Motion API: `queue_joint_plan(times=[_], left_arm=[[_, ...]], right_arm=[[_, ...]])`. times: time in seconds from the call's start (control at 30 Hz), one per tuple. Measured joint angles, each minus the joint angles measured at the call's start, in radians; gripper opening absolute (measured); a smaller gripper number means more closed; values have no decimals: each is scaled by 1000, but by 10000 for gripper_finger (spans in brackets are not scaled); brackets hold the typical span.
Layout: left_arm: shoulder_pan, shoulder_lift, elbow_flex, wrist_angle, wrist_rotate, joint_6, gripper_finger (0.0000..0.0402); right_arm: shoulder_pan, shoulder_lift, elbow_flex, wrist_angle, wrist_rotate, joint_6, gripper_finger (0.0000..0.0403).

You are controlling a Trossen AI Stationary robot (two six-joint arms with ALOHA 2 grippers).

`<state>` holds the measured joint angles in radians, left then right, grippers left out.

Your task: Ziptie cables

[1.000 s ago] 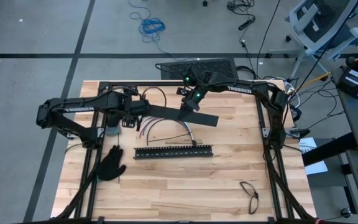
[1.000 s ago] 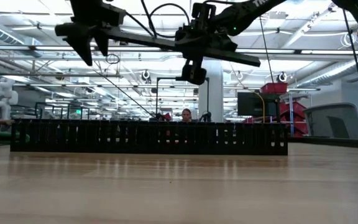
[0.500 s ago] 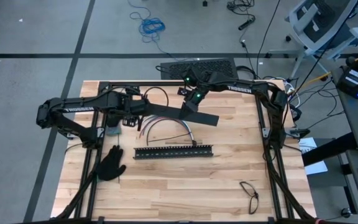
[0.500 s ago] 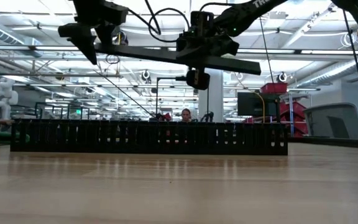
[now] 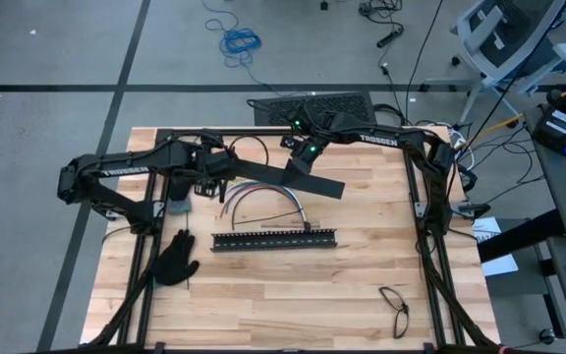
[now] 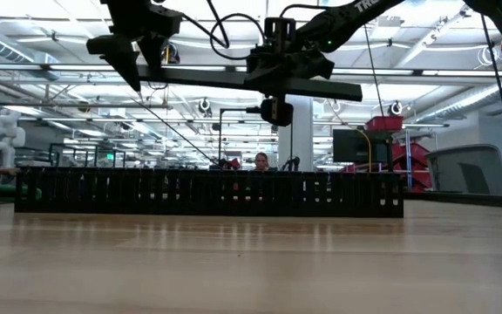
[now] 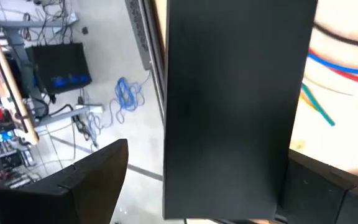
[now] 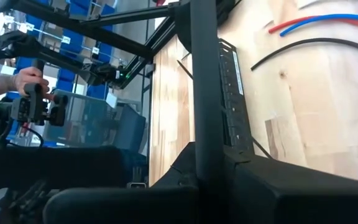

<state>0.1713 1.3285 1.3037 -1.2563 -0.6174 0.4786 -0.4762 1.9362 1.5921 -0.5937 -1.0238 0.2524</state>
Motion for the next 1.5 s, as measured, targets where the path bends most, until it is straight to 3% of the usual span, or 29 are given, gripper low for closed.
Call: queue_joint_plan(times=[0.43,0.6,0.7,1.0,1.27,1.5], left_arm=[[45,0,1,-2,10,2,357],[44,0,1,2,-51,2,353],[44,0,1,7,-76,2,330],[44,0,1,-1,-74,27,213],[44,0,1,-2,-73,31,212],[44,0,1,6,-80,53,211]], right_arm=[[0,0,0,25,-31,20,0],[-1,-1,0,40,-51,25,0],[-1,-1,0,43,-52,29,0],[-1,-2,0,59,-60,50,0],[-1,-2,0,61,-60,53,3],[1,-2,0,74,-53,72,55]])
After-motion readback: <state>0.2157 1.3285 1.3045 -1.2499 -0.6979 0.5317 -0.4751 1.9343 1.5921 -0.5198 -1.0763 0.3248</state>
